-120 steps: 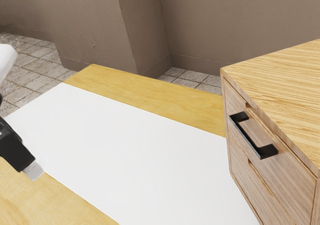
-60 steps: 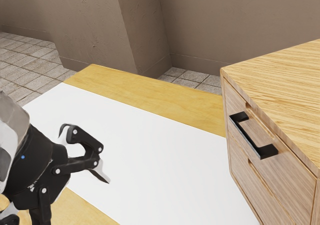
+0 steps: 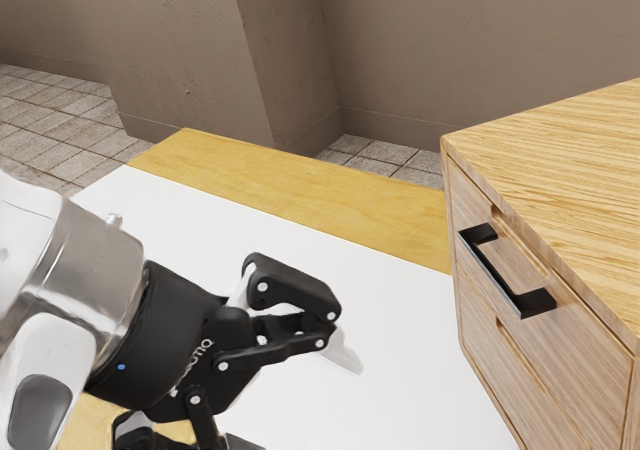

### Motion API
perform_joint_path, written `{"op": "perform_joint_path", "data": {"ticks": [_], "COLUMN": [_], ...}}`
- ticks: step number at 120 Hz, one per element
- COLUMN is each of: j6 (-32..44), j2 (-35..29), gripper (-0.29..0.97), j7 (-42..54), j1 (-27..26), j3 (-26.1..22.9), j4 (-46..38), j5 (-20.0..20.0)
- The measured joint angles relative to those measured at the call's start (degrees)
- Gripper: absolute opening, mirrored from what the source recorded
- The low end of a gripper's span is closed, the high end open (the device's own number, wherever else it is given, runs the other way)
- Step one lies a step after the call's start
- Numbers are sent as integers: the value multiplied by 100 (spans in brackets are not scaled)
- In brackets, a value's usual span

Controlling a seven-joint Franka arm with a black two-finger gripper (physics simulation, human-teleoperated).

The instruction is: Pull the drawer handle with one arm to open the drawer

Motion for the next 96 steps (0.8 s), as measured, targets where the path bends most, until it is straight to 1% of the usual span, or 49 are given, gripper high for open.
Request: {"op": "perform_joint_path", "data": {"ticks": [9,17,25,33,49,63,77,96], "j6": [570,956,1234,1437,1678,1795,1868,2009], "j2": [-2,83,276,401,479,637,723,846], "gripper": [68,68,68,68,68,68,68,68], "j7": [296,532,748,942,1277,1525,1729,1949], "j1": [5,1,-14,-14,-89,-420,-573,-817], "j3": [57,273,616,758,856,1338,1537,1823], "j4": [-112,-146,-155,-151,-164,-169,-169,-158], "j5": [2,25,110,246,668,926,1052,1110]}}
